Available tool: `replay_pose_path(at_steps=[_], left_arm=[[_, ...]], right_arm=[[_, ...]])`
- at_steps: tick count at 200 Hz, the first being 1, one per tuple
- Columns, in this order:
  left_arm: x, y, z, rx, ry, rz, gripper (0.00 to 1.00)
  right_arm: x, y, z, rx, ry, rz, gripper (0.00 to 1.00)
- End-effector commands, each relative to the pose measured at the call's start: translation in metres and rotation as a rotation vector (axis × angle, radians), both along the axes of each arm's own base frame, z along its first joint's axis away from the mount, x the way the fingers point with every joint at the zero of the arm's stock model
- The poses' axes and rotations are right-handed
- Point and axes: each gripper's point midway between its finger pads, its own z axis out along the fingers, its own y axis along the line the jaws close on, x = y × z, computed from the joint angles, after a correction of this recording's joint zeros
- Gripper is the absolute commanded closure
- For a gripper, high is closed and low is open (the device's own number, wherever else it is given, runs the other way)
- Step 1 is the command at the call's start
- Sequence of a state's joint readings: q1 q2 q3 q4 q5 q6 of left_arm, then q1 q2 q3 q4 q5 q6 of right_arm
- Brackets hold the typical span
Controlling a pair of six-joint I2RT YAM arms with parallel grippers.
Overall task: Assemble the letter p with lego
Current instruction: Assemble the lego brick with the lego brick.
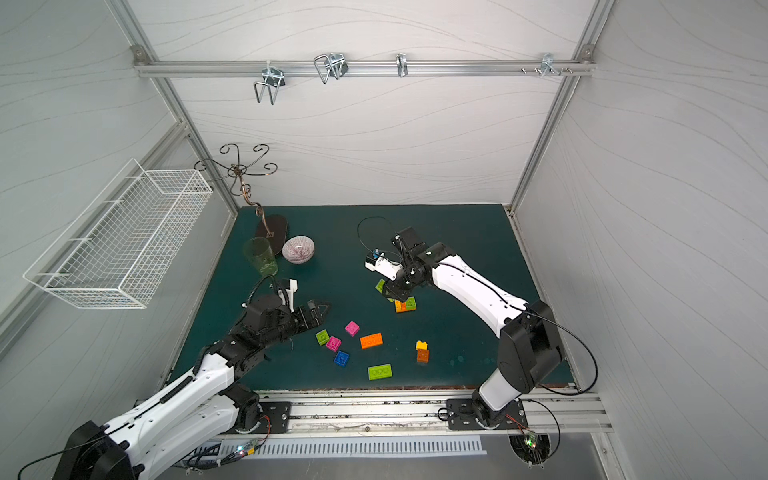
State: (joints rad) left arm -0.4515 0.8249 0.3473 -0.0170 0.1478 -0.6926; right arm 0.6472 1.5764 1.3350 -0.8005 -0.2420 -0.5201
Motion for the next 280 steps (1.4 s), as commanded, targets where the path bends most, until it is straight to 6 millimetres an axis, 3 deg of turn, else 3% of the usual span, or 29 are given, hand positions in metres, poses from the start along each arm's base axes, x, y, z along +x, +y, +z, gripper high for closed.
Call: replay_pose_path(at_steps=[1,13,36,59,110,142,280], left_arm=[[0.017,0.003,0.044,-0.005,-0.201,0.014,0.01],[0.017,0.008,0.045,0.003,-0.211,0.038,0.01],[0.017,0.014,0.042,0.027,-0.211,0.065,0.01],[0.018,0.012,0.04,0.026,-0.204,0.06,0.01],[0.02,0.011,0.037,0.032,-0.199,0.057,0.01],[0.021,0.011,0.035,0.035,-0.198,0.056,0.01],[0.023,0.01,0.032,0.051,-0.192,0.051,0.01]], right_arm=[[0.002,-0.014,-0.004,-0.096,-0.044,0.163,1.0],[-0.003,-0.023,-0.015,-0.162,-0.026,0.231,1.0],[0.006,-0.044,-0.039,-0.317,-0.047,0.296,1.0],[0.008,-0.053,-0.046,-0.378,-0.027,0.344,1.0],[0.001,-0.057,-0.056,-0.412,0.013,0.46,1.0],[0.005,-0.061,-0.074,-0.479,-0.002,0.51,1.0],[0.017,-0.044,-0.104,-0.556,0.016,0.572,1.0]])
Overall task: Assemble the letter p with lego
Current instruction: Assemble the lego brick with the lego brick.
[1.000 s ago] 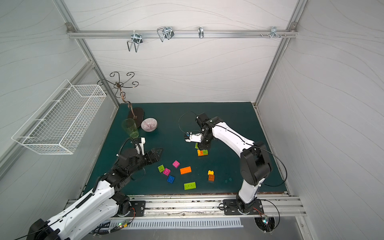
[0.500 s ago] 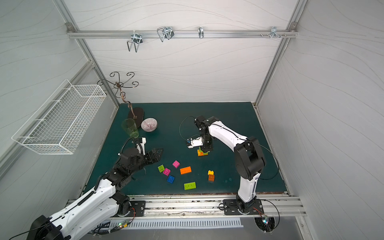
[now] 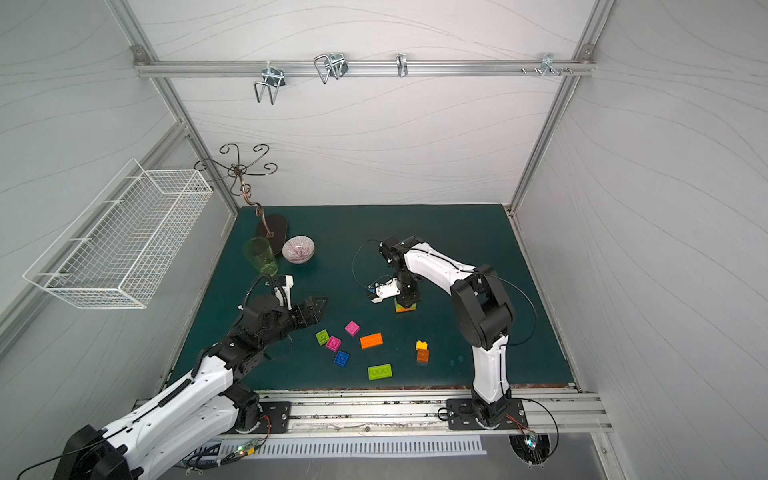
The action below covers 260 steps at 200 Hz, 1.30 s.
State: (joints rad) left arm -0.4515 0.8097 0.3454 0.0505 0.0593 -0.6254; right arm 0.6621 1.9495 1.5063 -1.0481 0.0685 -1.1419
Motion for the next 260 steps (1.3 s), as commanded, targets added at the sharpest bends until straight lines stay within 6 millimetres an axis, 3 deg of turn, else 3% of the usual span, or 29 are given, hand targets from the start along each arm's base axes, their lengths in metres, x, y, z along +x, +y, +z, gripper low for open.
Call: replay_pose_path(at_steps=[1,71,176,226,260], left_arm=[[0.008,0.001,0.015,-0.003,-0.068,0.007,0.01],[0.008,0.0,0.017,-0.007,-0.071,0.003,0.01],[0.007,0.001,0.019,-0.009,-0.081,0.004,0.01],[0.006,0.0,0.02,-0.014,-0.084,0.001,0.01],[0.006,-0.001,0.021,-0.016,-0.085,-0.003,0.01]], right_arm=[[-0.002,0.001,-0.003,-0.023,0.017,0.014,1.0],[0.001,0.0,-0.014,-0.049,0.024,0.01,1.0],[-0.013,-0.003,-0.034,-0.123,0.056,0.016,1.0],[-0.008,-0.008,-0.038,-0.154,0.046,-0.056,1.0],[-0.021,-0.005,-0.042,-0.15,0.083,-0.049,1.0]])
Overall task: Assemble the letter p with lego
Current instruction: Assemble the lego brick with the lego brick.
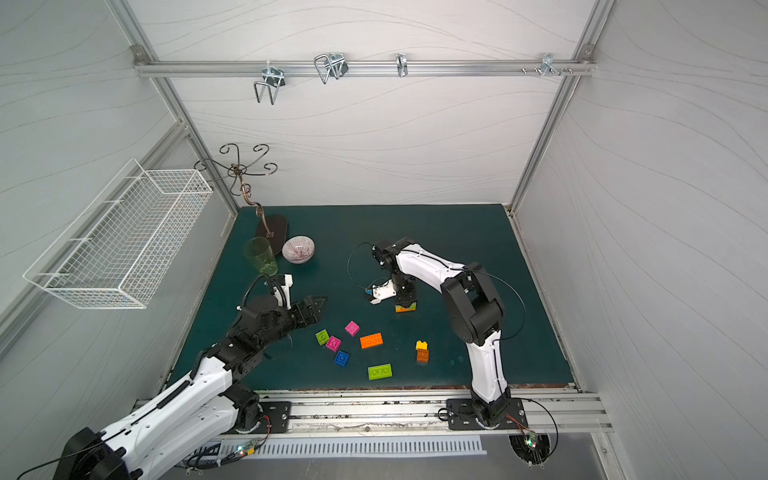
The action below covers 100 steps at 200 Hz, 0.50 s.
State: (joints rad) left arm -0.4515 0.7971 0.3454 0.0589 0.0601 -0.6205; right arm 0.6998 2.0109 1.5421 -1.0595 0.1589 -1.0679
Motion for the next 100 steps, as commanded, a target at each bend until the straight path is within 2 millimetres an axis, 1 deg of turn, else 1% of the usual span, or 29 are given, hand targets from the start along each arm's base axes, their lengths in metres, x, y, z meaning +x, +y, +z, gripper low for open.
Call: replay_pose_path(at_steps=[1,22,33,46,65,95,100], left_arm=[[0.006,0.0,0.016,-0.011,-0.063,0.0,0.01],[0.006,0.0,0.016,-0.011,-0.065,0.002,0.01],[0.005,0.0,0.016,-0.012,-0.067,0.001,0.01],[0.005,0.0,0.016,-0.01,-0.067,0.001,0.01],[0.005,0.0,0.016,-0.01,-0.068,0.001,0.01],[0.005,0.0,0.017,-0.012,-0.07,-0.001,0.01],[0.005,0.0,0.017,-0.011,-0.069,0.0,0.01]], right_arm=[[-0.027,-0.006,-0.03,-0.054,0.114,-0.022,1.0],[-0.038,-0.007,-0.04,-0.049,0.154,-0.036,1.0],[-0.041,-0.012,-0.045,-0.072,0.167,-0.044,1.0],[-0.042,-0.013,-0.047,-0.087,0.175,-0.057,1.0],[-0.041,-0.009,-0.041,-0.066,0.165,-0.064,1.0],[-0.033,-0.004,-0.022,-0.03,0.128,-0.07,1.0],[-0.032,-0.002,-0.02,-0.023,0.125,-0.069,0.98]])
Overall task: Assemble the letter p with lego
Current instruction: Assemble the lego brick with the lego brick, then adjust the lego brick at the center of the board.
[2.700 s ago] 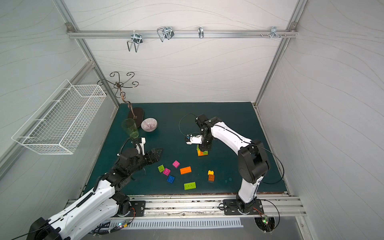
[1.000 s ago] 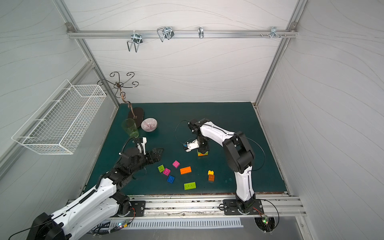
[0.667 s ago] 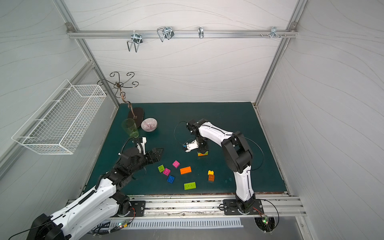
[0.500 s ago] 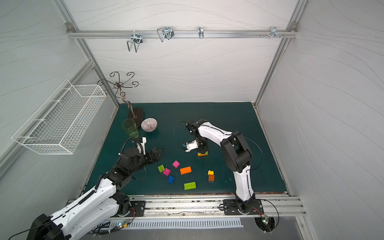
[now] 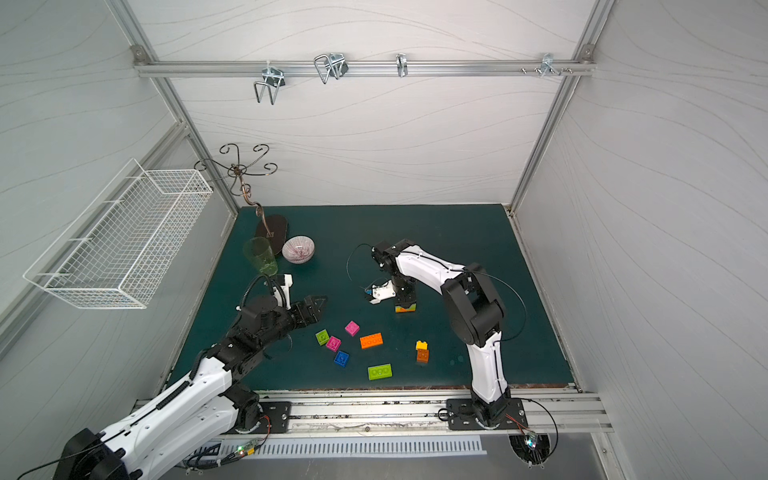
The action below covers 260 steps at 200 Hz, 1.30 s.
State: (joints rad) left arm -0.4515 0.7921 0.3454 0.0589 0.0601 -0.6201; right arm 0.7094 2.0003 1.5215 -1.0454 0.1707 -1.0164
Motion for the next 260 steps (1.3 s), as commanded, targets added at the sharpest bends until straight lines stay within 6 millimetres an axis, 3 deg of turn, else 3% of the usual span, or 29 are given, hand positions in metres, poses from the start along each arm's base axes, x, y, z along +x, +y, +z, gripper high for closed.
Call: replay_pose_path(at_steps=[1,17,30,50,66,80,98,110,135,160,181,201,220,260], left_arm=[[0.005,0.0,0.015,-0.01,-0.064,0.0,0.01],[0.005,0.0,0.016,-0.01,-0.066,-0.001,0.01],[0.005,0.0,0.016,-0.009,-0.068,0.0,0.01],[0.005,0.0,0.016,-0.009,-0.068,-0.001,0.01],[0.005,0.0,0.016,-0.01,-0.068,-0.001,0.01],[0.005,0.0,0.016,-0.011,-0.066,-0.004,0.01],[0.005,-0.001,0.016,-0.012,-0.068,-0.005,0.01],[0.005,0.0,0.017,-0.012,-0.071,-0.005,0.01],[0.004,0.001,0.017,-0.009,-0.074,-0.002,0.01],[0.004,0.001,0.018,-0.01,-0.078,0.002,0.01],[0.004,0.002,0.019,-0.01,-0.08,0.004,0.01],[0.004,0.002,0.019,-0.01,-0.08,0.003,0.01],[0.004,0.002,0.018,-0.007,-0.08,0.005,0.01],[0.004,0.003,0.018,-0.005,-0.08,0.01,0.01]], right_arm=[[-0.029,-0.002,-0.019,-0.013,0.14,-0.029,0.97],[-0.028,0.002,-0.014,0.005,0.134,-0.04,0.78],[-0.026,0.004,-0.011,0.015,0.124,-0.051,0.71],[-0.02,0.012,-0.001,0.056,0.098,-0.072,0.68],[-0.019,0.018,0.012,0.095,0.08,-0.08,0.56],[-0.019,0.022,0.022,0.129,0.076,-0.079,0.53],[-0.018,0.024,0.029,0.148,0.062,-0.086,0.31],[-0.019,0.025,0.033,0.158,0.065,-0.096,0.28],[-0.008,0.025,0.051,0.219,0.017,-0.2,0.33],[-0.006,0.027,0.08,0.359,0.013,-0.337,0.55],[-0.013,0.028,0.083,0.404,0.032,-0.375,0.7],[-0.016,0.029,0.075,0.397,0.073,-0.406,0.85],[-0.017,0.025,0.059,0.338,0.107,-0.443,0.93],[-0.017,0.015,0.029,0.231,0.106,-0.497,0.96]])
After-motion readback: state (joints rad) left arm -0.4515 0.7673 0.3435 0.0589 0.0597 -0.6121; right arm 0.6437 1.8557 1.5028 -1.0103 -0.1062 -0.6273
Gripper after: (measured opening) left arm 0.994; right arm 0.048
